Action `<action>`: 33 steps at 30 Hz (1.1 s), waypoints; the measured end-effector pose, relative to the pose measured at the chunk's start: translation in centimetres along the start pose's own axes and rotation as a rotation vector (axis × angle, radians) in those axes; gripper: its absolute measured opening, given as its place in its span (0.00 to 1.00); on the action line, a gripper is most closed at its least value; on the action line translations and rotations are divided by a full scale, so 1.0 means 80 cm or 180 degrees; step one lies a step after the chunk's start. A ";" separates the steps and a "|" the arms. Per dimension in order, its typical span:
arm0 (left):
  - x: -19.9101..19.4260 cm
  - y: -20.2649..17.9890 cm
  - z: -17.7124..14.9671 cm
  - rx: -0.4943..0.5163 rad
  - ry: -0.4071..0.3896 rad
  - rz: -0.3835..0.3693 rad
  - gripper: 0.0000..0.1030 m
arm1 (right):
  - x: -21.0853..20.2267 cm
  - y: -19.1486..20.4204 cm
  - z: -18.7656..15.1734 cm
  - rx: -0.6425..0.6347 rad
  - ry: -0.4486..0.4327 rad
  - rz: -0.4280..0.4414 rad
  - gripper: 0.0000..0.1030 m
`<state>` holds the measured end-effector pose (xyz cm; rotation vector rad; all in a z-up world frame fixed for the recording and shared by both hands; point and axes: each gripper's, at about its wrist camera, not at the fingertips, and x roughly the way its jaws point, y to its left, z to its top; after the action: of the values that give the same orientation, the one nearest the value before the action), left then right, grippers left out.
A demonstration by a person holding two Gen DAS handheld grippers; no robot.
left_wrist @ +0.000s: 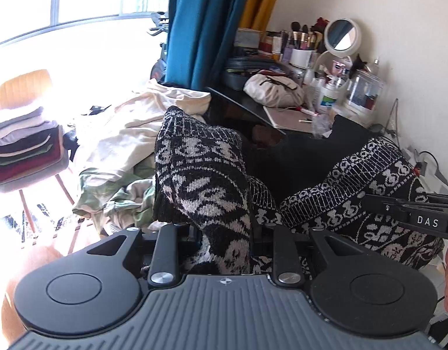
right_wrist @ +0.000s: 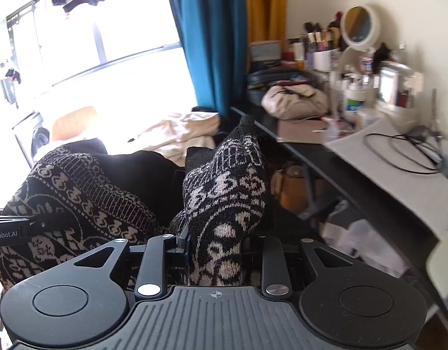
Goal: Fold clothes
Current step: 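Lift the folded sweater with both grippers and carry it toward the tan chair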
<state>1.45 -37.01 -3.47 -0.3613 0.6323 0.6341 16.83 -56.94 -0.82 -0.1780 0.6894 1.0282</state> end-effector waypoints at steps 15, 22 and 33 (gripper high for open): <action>0.144 0.175 0.117 0.0256 0.0390 0.0215 0.26 | 0.227 0.073 0.075 0.0320 0.0038 0.0115 0.23; 0.182 0.220 0.152 0.0231 0.0448 0.0149 0.26 | 0.296 0.105 0.113 0.0353 0.0109 0.0121 0.23; 0.225 0.300 0.188 0.0193 0.0414 -0.0171 0.26 | 0.349 0.159 0.156 0.0357 0.0082 -0.0154 0.24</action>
<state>3.78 -3.72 -6.63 -0.3638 0.7619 0.5419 20.87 -24.47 -5.73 -0.1101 0.7606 0.9399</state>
